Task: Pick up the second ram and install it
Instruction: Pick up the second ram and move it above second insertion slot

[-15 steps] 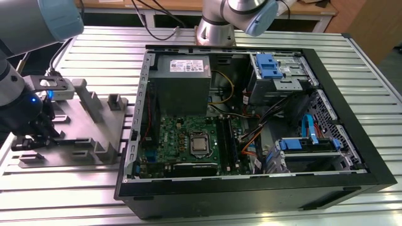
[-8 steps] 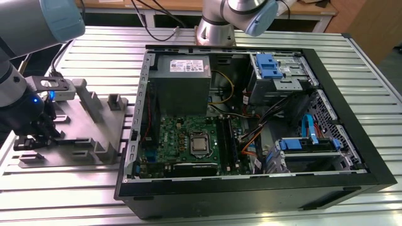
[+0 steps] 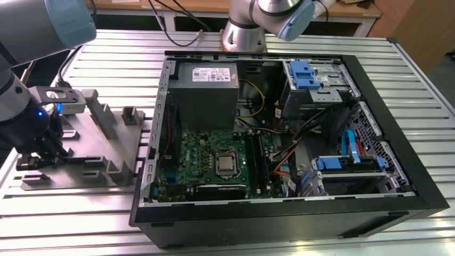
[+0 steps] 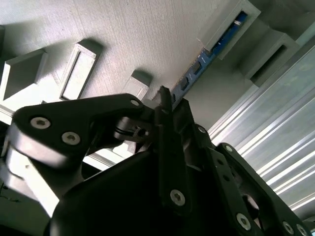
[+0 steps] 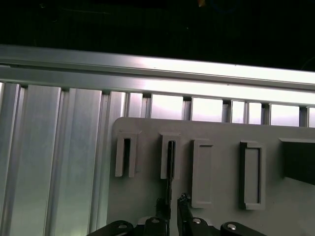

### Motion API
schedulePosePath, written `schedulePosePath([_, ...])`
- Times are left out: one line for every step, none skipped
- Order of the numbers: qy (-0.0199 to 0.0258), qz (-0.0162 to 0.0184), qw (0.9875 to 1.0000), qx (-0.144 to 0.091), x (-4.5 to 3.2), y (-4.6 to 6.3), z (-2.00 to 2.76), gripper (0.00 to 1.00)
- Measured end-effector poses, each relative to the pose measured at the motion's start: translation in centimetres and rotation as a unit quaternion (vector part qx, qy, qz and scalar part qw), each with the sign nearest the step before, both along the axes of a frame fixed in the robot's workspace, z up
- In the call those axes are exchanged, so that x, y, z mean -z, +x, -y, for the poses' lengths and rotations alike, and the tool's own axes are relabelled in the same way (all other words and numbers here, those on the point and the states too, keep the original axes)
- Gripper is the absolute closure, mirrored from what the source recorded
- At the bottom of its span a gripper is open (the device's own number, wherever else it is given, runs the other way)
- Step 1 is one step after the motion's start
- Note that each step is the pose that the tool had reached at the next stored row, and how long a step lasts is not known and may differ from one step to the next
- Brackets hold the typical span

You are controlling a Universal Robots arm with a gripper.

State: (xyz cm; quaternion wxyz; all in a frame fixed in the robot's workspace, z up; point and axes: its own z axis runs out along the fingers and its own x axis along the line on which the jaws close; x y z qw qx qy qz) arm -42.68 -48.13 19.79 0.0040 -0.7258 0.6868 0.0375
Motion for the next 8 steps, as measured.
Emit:
schedulePosePath([0.0000, 0.0000, 1.0000, 0.000, 0.00, 0.00, 0.00, 0.80])
schedulePosePath([0.0000, 0.0000, 1.0000, 0.000, 0.00, 0.00, 0.00, 0.80])
schedulePosePath([0.0000, 0.0000, 1.0000, 0.000, 0.01, 0.00, 0.00, 0.80])
schedulePosePath([0.0000, 0.0000, 1.0000, 0.000, 0.01, 0.00, 0.00, 0.80])
schedulePosePath([0.0000, 0.0000, 1.0000, 0.000, 0.01, 0.00, 0.00, 0.80])
schedulePosePath([0.0000, 0.0000, 1.0000, 0.000, 0.01, 0.00, 0.00, 0.80])
schedulePosePath([0.0000, 0.0000, 1.0000, 0.000, 0.02, 0.00, 0.00, 0.80])
schedulePosePath([0.0000, 0.0000, 1.0000, 0.000, 0.02, 0.00, 0.00, 0.80])
